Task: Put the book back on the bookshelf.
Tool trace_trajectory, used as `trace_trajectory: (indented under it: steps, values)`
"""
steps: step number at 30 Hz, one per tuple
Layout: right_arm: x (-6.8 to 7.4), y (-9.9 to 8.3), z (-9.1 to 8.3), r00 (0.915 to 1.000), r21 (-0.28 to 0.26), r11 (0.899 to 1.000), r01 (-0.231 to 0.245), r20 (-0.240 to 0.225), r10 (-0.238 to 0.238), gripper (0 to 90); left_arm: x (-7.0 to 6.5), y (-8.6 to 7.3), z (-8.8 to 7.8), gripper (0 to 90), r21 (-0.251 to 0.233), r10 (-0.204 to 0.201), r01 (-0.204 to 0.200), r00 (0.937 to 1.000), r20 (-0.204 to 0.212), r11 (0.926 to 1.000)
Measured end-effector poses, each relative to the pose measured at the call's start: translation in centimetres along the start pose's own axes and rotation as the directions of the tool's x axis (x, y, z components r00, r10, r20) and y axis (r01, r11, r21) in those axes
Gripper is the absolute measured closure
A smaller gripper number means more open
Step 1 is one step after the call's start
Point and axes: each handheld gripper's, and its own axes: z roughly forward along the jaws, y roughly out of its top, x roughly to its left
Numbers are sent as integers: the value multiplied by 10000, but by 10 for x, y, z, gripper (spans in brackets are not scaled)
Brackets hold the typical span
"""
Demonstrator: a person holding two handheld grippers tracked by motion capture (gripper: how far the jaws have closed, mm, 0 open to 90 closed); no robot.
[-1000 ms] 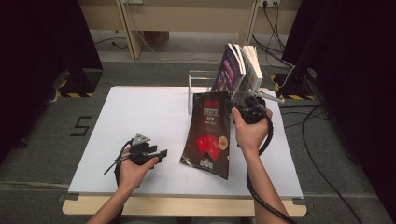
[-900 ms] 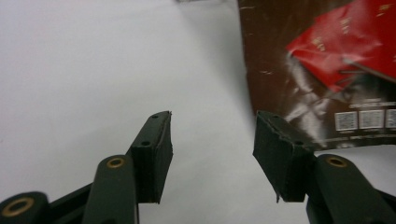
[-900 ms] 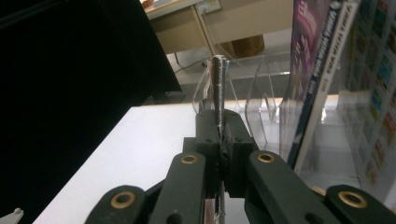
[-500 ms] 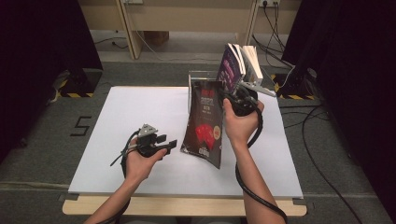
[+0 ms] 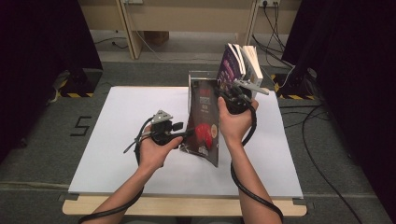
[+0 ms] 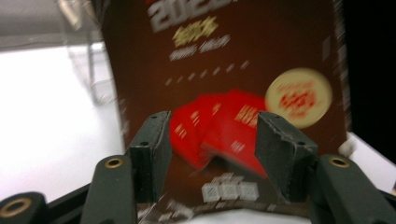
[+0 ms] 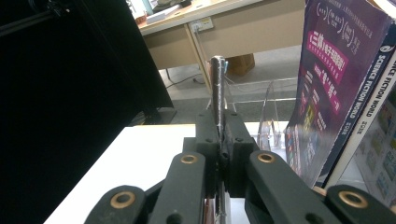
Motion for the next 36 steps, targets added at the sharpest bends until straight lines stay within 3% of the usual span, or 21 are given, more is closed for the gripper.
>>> trace_trajectory:
  steps: [8, 17, 36]
  values:
    - [3, -1, 0, 10000, 5, 10000, -53, -32, 53, 869, -20, 23, 15, 432, -106, 329, -327, 9992, 236, 9994]
    - [1, -3, 0, 10000, 54, 10000, -62, -39, 62, 868, -36, 38, 26, 430, -122, 467, -462, 9976, 503, 9989]
    - [4, -6, 1, 10000, 95, 10000, 29, -63, -29, 868, -44, 48, 40, 420, -21, 267, -266, 9994, 225, 9996]
